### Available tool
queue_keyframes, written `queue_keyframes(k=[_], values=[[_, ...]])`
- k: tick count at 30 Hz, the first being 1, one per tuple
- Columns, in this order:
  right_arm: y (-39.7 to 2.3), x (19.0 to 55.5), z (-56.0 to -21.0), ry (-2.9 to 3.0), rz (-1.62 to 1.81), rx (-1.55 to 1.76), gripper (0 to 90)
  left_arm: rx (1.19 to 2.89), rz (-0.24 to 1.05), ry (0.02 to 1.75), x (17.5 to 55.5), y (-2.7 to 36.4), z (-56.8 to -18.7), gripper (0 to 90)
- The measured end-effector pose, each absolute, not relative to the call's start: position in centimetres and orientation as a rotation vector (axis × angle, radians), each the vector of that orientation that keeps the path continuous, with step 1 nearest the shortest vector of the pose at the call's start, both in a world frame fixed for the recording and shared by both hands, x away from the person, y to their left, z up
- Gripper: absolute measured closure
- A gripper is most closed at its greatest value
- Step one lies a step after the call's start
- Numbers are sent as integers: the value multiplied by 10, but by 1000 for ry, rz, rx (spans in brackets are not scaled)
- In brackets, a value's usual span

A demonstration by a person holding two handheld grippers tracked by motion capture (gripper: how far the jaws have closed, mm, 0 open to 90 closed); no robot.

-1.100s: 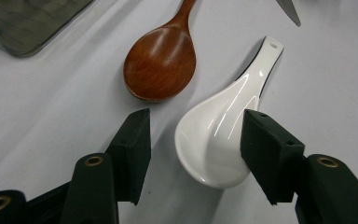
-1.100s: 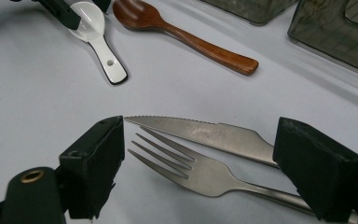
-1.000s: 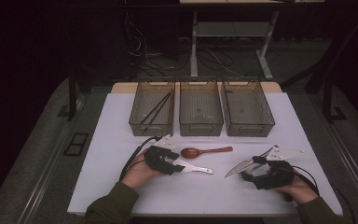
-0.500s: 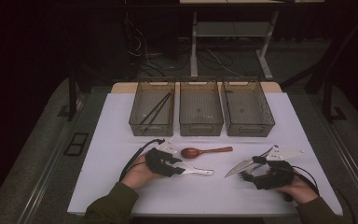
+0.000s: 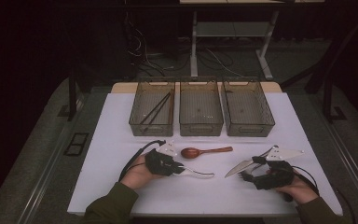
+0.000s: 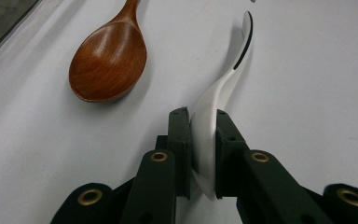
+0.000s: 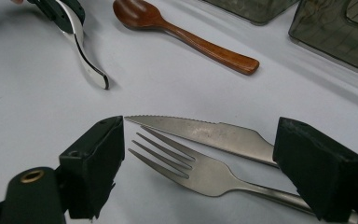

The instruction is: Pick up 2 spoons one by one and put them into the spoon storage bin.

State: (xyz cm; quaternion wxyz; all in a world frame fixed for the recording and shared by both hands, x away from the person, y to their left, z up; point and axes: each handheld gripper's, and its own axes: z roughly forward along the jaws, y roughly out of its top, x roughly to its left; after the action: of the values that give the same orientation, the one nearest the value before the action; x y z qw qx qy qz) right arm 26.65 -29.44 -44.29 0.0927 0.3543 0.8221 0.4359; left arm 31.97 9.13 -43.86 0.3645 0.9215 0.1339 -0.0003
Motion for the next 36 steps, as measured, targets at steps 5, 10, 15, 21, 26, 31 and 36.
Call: queue_keyframes(k=[5,10,15,21,26,31,36], values=[[-294,266,-443,2439,1296,1051,162,2373,5,348,319,91,-438,795],[-294,266,-443,2441,1295,1050,162,2373,-5,350,319,91,-437,797],[-295,266,-443,2445,1293,1044,162,2367,1,351,318,90,-436,798],[-294,266,-443,2447,1290,1041,162,2355,14,357,318,91,-432,801],[-294,266,-443,2447,1292,1041,162,2318,24,382,319,93,-428,802],[-294,266,-443,2448,1291,1042,162,2297,26,389,320,94,-424,802],[-294,266,-443,2448,1291,1040,162,2277,27,386,322,95,-418,802]])
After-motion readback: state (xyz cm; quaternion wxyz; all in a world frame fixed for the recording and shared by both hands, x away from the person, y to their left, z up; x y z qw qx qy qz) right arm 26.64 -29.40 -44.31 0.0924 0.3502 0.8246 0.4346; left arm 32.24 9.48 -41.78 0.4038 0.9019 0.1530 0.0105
